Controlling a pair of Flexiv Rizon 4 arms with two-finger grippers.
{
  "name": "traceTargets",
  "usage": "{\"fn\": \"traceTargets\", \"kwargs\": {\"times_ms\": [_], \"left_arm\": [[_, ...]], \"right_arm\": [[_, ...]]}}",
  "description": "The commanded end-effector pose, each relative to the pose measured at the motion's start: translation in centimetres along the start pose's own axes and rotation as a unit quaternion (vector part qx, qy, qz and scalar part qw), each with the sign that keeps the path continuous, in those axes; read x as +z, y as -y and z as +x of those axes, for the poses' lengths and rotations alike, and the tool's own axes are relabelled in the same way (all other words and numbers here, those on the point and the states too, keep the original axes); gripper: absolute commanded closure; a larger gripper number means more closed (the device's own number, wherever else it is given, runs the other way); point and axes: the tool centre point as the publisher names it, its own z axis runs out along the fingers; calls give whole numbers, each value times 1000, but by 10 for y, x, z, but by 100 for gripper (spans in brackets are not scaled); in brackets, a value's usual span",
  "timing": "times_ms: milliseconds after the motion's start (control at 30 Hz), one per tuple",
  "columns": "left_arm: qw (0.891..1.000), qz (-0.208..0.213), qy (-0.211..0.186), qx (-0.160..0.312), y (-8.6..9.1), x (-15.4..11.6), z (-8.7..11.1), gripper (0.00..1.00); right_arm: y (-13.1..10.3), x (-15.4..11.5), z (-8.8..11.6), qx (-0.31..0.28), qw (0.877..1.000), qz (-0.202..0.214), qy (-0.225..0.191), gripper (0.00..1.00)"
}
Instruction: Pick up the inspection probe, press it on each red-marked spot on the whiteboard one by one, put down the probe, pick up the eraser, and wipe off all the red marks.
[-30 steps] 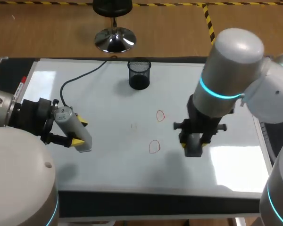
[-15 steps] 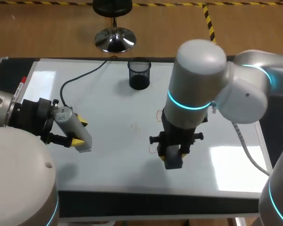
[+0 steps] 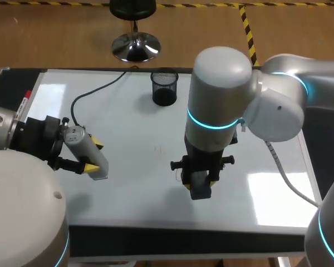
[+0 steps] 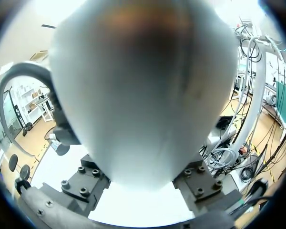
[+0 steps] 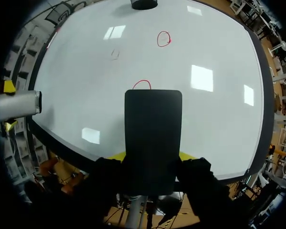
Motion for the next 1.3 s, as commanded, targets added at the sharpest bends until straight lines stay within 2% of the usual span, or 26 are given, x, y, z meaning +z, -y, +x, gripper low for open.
{"fn": "traceTargets", "kwargs": {"times_ms": [33, 133, 400, 700, 833, 1067, 1300], "left_arm": [[1000, 0, 2, 2, 1, 0, 1, 100], [1000, 0, 2, 2, 1, 0, 1, 100], [1000, 0, 2, 2, 1, 0, 1, 100], [1000, 0, 2, 2, 1, 0, 1, 100], [1000, 0, 2, 2, 1, 0, 1, 100], [1000, 0, 2, 2, 1, 0, 1, 100], [1000, 0, 2, 2, 1, 0, 1, 100]], "right_arm": [[-4, 6, 9, -2, 1000, -2, -13, 100], [-8, 10, 19, -11, 999, -3, -38, 100], [-7, 29, 42, -23, 998, 2, -52, 100], [-17, 43, 62, -22, 997, 9, -67, 100], [-16, 47, 68, -22, 997, 6, -75, 100], [-21, 49, 71, 12, 994, -16, -109, 100], [-32, 53, 81, 27, 993, -20, -113, 100]]}}
